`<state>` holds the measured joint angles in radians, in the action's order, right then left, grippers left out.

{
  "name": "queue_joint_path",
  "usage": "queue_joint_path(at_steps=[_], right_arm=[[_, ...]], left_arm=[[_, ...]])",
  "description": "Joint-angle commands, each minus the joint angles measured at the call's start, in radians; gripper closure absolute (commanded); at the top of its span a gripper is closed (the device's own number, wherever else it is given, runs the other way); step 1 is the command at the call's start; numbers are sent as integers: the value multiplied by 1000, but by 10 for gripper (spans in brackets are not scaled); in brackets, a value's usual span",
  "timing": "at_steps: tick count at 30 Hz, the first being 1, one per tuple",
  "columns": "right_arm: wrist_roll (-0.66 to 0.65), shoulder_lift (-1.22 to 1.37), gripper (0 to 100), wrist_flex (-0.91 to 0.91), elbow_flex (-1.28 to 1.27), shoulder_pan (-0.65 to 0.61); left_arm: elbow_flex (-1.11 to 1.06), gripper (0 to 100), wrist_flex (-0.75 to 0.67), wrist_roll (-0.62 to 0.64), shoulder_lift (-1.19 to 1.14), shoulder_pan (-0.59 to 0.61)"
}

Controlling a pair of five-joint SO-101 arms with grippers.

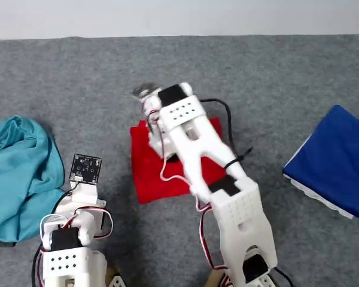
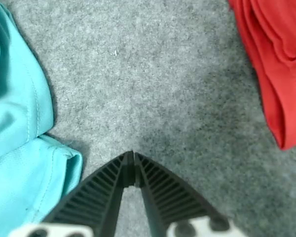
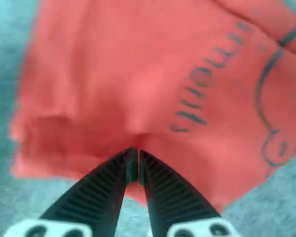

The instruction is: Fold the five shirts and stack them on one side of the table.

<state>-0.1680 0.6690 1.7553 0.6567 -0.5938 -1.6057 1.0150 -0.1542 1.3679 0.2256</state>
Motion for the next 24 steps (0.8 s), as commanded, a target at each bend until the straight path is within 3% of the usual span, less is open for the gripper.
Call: queue_joint_path(at_steps=[1, 6, 9, 19, 24], right_arm=[[18, -58, 988, 44, -14, -105], [25, -101, 988, 42, -98, -272], [26, -108, 988, 42, -118, -286], [18, -311, 988, 41, -112, -10], [26, -305, 988, 42, -206, 56]], left_arm=[[4, 993, -17, 8, 8, -6], [4, 993, -17, 8, 8, -6], [4, 993, -17, 8, 8, -6], [4, 993, -17, 8, 8, -6], [4, 993, -17, 8, 8, -6]])
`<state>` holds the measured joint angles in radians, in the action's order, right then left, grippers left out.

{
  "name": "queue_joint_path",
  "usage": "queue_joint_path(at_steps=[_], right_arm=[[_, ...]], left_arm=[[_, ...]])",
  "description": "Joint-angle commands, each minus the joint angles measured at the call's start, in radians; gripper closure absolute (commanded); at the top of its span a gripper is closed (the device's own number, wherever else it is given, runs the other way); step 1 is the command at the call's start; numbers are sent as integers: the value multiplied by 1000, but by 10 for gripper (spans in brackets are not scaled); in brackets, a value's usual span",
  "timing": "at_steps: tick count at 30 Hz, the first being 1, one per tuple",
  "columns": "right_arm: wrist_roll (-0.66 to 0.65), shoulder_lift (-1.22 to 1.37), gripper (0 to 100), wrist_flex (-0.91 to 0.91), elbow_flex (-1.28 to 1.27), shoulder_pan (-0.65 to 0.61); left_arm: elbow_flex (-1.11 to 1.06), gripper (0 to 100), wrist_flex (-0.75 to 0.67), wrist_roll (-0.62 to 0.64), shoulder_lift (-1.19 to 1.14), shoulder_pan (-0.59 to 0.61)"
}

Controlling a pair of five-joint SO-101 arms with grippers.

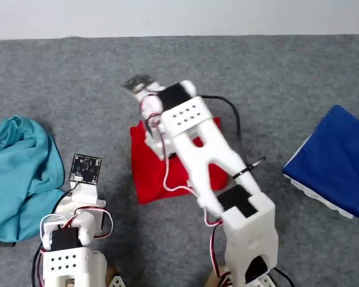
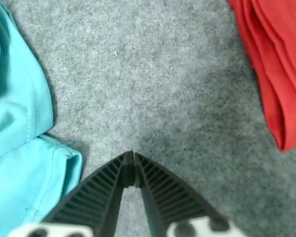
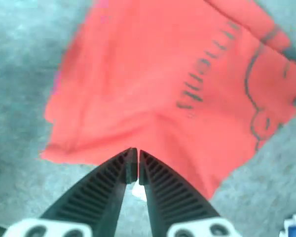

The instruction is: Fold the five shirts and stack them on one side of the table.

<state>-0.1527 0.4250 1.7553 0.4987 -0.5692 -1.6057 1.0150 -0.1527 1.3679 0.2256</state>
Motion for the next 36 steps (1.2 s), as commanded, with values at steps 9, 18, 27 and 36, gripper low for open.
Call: queue_joint_path(at_steps=[9, 18, 27, 36], right_arm=[[104, -33, 988, -93, -345, 13], [103, -16, 988, -24, -241, -99], [20, -96, 988, 38, -72, 127], [14, 74, 988, 35, -227, 165]], left_arm=[[4, 993, -17, 6, 8, -6], [4, 993, -17, 6, 8, -6], [4, 993, -17, 6, 8, -6], [4, 993, -17, 6, 8, -6]])
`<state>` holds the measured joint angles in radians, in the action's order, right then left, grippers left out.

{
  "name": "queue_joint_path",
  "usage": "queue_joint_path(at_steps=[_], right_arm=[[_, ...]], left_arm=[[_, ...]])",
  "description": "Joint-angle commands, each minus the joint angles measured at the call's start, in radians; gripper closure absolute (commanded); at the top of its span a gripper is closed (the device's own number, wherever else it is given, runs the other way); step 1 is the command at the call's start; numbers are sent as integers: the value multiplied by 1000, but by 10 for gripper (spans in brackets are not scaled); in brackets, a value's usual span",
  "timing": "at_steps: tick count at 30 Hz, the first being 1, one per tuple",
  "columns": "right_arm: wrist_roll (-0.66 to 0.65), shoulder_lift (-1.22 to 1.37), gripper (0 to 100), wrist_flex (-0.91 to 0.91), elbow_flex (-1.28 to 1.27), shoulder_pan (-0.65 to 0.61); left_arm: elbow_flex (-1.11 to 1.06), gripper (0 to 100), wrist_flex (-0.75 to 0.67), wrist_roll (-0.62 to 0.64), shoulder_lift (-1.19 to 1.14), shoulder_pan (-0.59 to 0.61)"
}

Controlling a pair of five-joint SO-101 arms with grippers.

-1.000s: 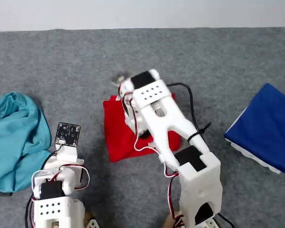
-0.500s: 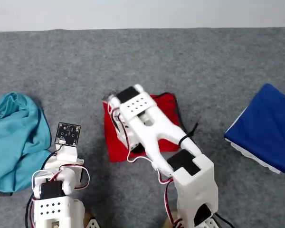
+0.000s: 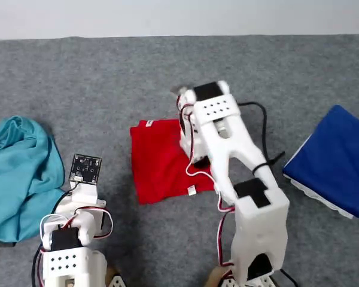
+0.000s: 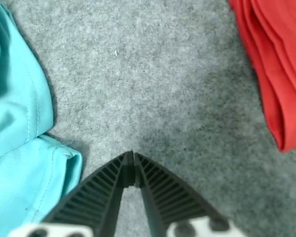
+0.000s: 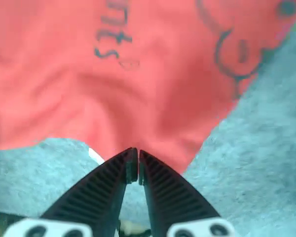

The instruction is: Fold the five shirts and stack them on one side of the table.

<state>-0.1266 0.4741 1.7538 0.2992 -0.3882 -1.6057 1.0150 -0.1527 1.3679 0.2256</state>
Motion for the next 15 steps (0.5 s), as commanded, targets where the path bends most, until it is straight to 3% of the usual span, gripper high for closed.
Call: queue_joint_path(at_steps=[1, 7, 15], right_arm=[[-12, 42, 988, 31, -54, -27], [-12, 58, 988, -1, -124, -56], [-15, -176, 988, -5, 20, -54]], left_arm=[[4, 993, -17, 6, 8, -6], [4, 993, -17, 6, 8, -6], [4, 993, -17, 6, 8, -6]])
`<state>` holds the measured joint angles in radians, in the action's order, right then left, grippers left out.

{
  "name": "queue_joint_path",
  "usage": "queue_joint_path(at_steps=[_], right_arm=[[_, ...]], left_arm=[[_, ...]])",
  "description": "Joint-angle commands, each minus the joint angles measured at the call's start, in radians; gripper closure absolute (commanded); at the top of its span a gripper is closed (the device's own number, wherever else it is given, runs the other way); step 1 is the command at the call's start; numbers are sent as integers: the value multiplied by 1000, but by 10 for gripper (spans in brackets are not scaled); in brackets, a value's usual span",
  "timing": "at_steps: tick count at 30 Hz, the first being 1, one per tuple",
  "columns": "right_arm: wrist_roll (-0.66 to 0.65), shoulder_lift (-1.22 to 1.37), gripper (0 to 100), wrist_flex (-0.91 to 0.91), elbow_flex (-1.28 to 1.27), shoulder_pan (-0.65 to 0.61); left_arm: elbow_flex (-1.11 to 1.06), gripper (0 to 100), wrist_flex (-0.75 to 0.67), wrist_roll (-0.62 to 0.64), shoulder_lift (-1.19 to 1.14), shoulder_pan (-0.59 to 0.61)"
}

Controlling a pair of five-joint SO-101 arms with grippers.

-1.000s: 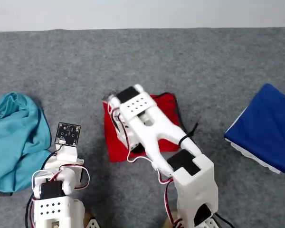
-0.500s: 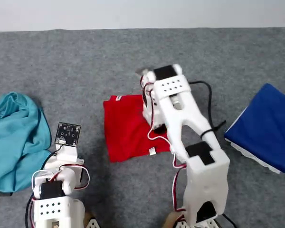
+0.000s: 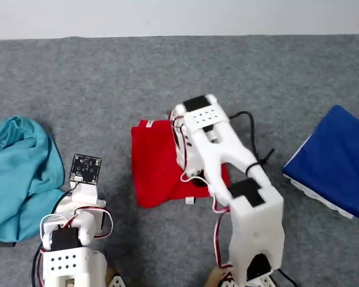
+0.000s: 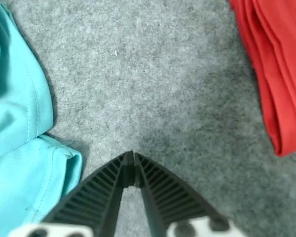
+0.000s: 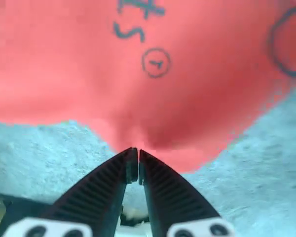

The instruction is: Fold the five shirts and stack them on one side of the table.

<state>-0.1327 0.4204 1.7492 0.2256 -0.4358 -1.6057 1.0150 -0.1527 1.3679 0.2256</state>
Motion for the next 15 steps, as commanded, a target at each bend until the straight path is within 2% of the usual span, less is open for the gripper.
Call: queue_joint_path(at_steps=[1, 5, 10, 15], right_arm=[[-9, -140, 988, -19, 121, -8], [-9, -136, 983, -163, 209, -13], [-15, -53, 976, -344, 245, -101], [-8, 21, 827, -433, 247, -202]], left_arm=[[4, 993, -17, 6, 8, -6], [4, 993, -17, 6, 8, -6], [4, 993, -17, 6, 8, -6], [4, 993, -17, 6, 8, -6]])
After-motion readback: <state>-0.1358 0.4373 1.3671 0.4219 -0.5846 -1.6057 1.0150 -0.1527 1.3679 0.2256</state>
